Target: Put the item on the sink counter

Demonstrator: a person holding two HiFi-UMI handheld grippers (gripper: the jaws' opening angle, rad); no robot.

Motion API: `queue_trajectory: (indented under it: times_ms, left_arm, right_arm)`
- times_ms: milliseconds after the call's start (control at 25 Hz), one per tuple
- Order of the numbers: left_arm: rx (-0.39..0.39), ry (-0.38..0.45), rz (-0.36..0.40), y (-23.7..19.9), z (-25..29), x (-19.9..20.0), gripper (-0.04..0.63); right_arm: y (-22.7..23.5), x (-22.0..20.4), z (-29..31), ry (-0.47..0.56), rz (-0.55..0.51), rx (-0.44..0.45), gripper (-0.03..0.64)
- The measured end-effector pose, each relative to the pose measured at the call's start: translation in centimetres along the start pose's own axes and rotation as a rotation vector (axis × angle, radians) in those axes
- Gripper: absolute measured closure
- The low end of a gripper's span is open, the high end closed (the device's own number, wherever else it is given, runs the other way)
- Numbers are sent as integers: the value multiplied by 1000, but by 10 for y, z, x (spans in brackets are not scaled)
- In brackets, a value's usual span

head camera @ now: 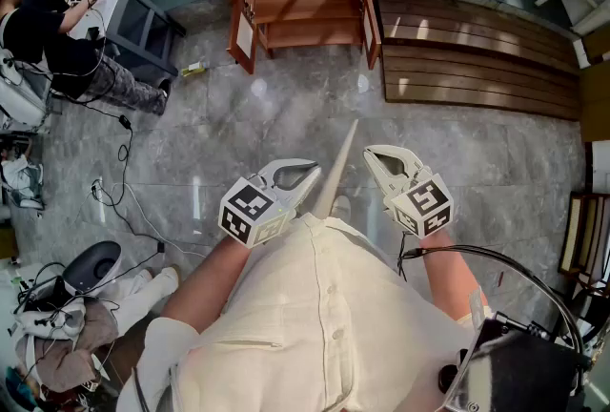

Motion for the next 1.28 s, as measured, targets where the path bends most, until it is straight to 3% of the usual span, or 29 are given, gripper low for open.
queue_trajectory:
  times_ms: [360, 520, 720, 960, 1160, 1280]
  left_arm:
    - [32, 39, -58, -31, -14, 15, 590]
    - [13, 55, -66, -58, -7, 33, 589]
    - [-38, 83, -52, -113, 2, 70, 589]
    - [-110, 66, -19, -187, 0, 124, 589]
    - [-113, 67, 2, -224, 5, 159, 589]
    - [-98, 57, -6, -267, -3, 170, 589]
  right_arm:
    - [5, 12, 35, -22, -8, 47, 614]
    - [26, 18, 57, -34, -20, 27, 614]
    - [57, 29, 97, -81, 21, -42, 614]
    - [98, 76, 164, -102, 6, -106, 612]
    - [140, 91, 195, -108, -13, -123, 611]
    - [159, 108, 231, -102, -6, -140, 611]
Point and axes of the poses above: the fingertips, and each gripper's own axes: z forward along the fingers, y to its right, x out of its top, the point moved 3 cm from there along -z, backward along the fingers, and after that the axes turned 12 degrees about -z, right-handed, at the moved point
